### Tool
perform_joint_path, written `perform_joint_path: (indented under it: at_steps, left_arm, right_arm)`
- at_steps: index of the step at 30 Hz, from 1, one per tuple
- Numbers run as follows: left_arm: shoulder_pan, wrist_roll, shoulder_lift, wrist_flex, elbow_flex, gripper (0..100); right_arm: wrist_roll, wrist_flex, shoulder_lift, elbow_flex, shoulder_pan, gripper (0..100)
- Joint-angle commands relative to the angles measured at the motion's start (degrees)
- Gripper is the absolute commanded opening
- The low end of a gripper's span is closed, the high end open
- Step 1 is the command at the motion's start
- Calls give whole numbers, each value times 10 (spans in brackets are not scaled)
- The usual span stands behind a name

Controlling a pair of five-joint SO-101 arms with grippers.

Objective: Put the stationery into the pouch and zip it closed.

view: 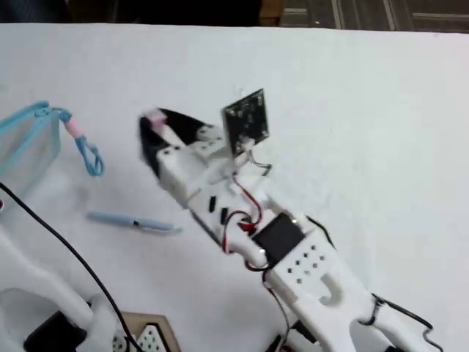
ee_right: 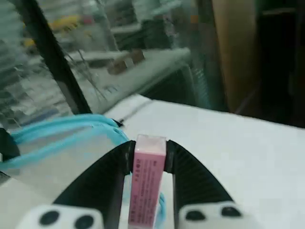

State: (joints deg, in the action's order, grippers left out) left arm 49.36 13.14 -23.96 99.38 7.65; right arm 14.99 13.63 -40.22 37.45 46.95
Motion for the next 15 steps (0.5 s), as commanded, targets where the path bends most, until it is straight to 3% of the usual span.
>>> perform_joint_path:
  at_steps: [1,9,15]
  left_arm:
    - [0,3,-20,-4,29,22]
    - [1,2,-20,-3,29,22]
    - [1,2,-20,-2,29,22]
  right_arm:
    - [1,-57,36,-70,28,17]
    - [-4,-56,176,-280,36,17]
    - [-123,-60,215,-272,73,17]
